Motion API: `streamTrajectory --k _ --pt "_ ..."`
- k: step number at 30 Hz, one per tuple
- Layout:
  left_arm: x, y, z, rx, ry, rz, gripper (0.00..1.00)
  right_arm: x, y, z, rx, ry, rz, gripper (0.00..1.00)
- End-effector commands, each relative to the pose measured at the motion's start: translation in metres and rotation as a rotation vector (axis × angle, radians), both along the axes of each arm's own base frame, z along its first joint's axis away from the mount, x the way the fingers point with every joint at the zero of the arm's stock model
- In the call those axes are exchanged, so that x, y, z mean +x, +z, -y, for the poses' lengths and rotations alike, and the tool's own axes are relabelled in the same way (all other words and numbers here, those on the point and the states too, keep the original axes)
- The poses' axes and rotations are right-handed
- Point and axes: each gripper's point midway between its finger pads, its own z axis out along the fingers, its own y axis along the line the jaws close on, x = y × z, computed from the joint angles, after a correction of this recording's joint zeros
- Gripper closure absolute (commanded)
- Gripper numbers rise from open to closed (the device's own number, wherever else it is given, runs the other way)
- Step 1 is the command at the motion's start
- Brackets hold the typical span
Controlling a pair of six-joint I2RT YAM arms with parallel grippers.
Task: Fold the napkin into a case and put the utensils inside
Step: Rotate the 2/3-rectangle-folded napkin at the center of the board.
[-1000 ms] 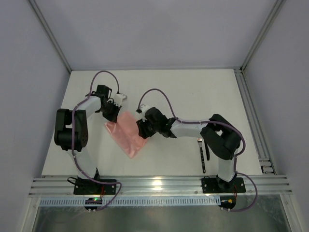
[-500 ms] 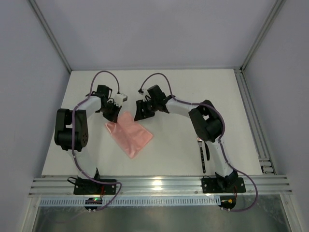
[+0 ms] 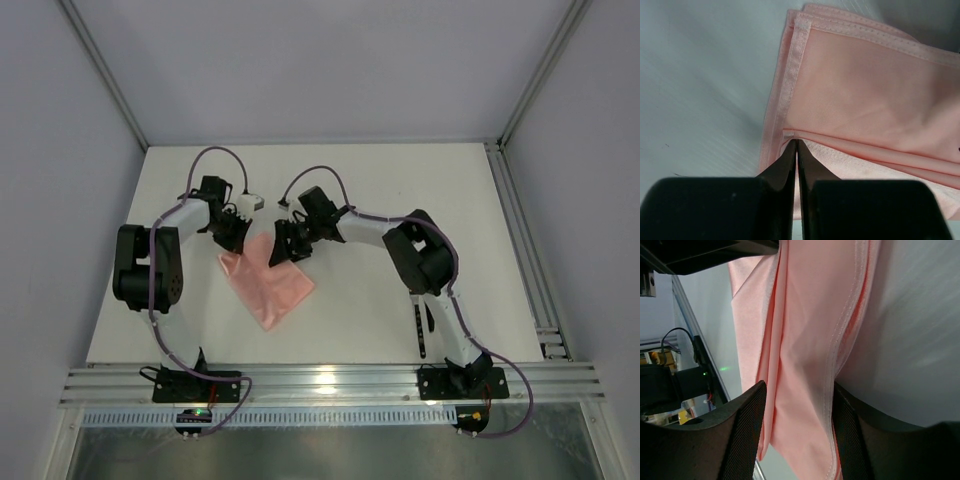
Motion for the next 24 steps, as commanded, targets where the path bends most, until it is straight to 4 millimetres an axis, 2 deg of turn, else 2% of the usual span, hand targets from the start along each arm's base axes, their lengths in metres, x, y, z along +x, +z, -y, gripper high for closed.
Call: streamTrajectory --k 1,5,8,11,12,14,16,19,24 --pt "-0.024 -0.02 0.004 -0.001 -0.021 -0.112 0.97 -0.028 -0.047 0.006 -0.076 -0.032 -0.152 0.42" --pt "-0.025 -0.021 0.004 -0.001 -0.019 -0.117 0.97 -0.014 -0.041 -0.007 -0.015 -0.09 -0.116 0.44" --pt "-0.026 -0.02 0.004 -0.001 -0.018 -0.119 0.97 -0.002 -0.033 -0.015 0.013 -0.13 -0.09 0.53" --pt "-0.026 -0.021 0.004 -0.001 -0.016 -0.12 0.97 0.009 -0.022 -0.014 -0.003 -0.173 -0.028 0.55" --pt "-0.026 -0.021 0.005 -0.006 -0.017 -0.12 0.97 0.009 -0.019 -0.016 0.0 -0.176 -0.019 0.55" --pt "-0.026 -0.021 0.005 -0.004 -0.016 -0.121 0.97 0.008 -0.009 -0.018 0.009 -0.177 -0.003 0.47" --pt "-0.026 -0.02 0.005 -0.005 -0.014 -0.118 0.97 0.002 -0.005 -0.023 0.008 -0.161 0.004 0.46" --pt "-0.027 -0.022 0.005 -0.006 -0.007 -0.123 0.97 -0.014 -0.009 -0.026 -0.062 -0.135 0.034 0.45" --pt "-0.028 -0.022 0.007 -0.013 0.009 -0.132 0.98 -0.019 -0.018 -0.026 -0.154 -0.179 0.096 0.37"
